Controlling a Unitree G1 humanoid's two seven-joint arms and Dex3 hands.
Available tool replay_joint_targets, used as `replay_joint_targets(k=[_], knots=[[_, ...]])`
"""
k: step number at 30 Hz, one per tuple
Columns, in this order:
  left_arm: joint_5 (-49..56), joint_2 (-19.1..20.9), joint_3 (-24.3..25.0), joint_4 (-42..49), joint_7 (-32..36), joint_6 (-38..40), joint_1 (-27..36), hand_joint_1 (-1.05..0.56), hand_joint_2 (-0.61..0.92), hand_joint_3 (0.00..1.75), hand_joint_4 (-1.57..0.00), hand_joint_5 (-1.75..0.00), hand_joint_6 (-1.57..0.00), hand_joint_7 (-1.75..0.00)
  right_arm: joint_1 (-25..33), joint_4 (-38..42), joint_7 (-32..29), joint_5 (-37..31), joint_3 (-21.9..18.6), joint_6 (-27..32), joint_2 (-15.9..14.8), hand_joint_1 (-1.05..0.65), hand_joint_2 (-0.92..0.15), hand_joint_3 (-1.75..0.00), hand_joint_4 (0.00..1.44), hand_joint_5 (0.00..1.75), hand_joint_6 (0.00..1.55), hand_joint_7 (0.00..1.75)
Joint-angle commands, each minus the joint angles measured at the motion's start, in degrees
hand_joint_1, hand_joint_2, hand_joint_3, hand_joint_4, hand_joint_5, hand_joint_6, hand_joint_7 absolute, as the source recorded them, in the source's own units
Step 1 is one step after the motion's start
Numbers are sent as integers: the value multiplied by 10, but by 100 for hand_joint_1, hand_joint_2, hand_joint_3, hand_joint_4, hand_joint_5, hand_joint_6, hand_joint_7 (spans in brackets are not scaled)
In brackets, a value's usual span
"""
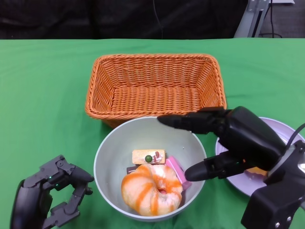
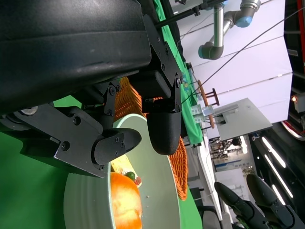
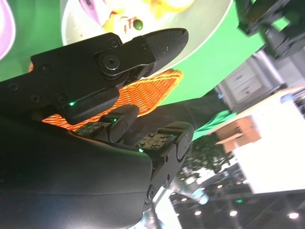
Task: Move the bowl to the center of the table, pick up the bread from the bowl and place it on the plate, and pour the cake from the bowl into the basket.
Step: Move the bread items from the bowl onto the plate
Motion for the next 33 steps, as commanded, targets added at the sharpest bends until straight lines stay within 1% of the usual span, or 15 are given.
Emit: replay_joint_targets(k=[1,2,4,6,12,14,16,19,22,25,27,33], knots=[[1,4,2,8,7,-11,-7,0,72,78,-74,-143,-77,-116,-22,12,-2,-14,7,-16,0,-78,-88,-1,65,14,57,3],[1,4,2,9,6,-11,-7,-1,72,78,-74,-143,-77,-116,-25,13,0,-18,9,-17,0,-78,-89,-1,65,14,57,2],[6,0,1,9,11,-11,-8,-2,75,70,-73,-143,-77,-115,-33,21,2,-25,15,-22,-1,-77,-89,0,64,13,57,2],[17,-2,2,10,21,-11,-8,-3,77,67,-74,-143,-78,-115,-42,31,1,-33,20,-29,-2,-76,-88,0,63,13,57,2],[28,-3,1,22,32,-16,-14,-2,76,69,-73,-142,-77,-115,-65,61,-14,-59,34,-53,5,-75,-88,0,65,12,59,1],[25,-1,-3,24,28,-17,-15,-5,82,58,-72,-143,-75,-117,-75,70,-18,-73,39,-61,5,-76,-89,0,65,11,59,1],[25,-2,-5,24,29,-16,-14,-6,84,53,-72,-143,-75,-117,-87,89,-22,-81,47,-80,3,-77,-89,0,67,11,59,1],[32,-2,-5,24,36,-17,-14,-4,85,52,-72,-143,-75,-118,-101,113,-23,-88,56,-99,2,-79,-90,0,67,10,59,1],[34,-2,-6,24,38,-14,-14,-4,85,52,-72,-142,-75,-118,-111,130,-16,-91,62,-102,2,-80,-91,0,67,9,59,0],[31,-3,-6,28,35,-19,-16,-5,86,52,-72,-143,-75,-118,-128,168,-23,-90,70,-113,11,-80,-90,0,67,8,60,1],[29,-2,-6,32,34,-23,-18,-6,88,47,-72,-144,-75,-117,-140,192,-37,-98,75,-125,17,-81,-89,0,69,8,61,1],[34,-3,-5,35,42,-23,-20,-7,89,42,-75,-145,-76,-118,-168,239,-62,-127,92,-136,30,-83,-92,-1,67,6,59,0]])
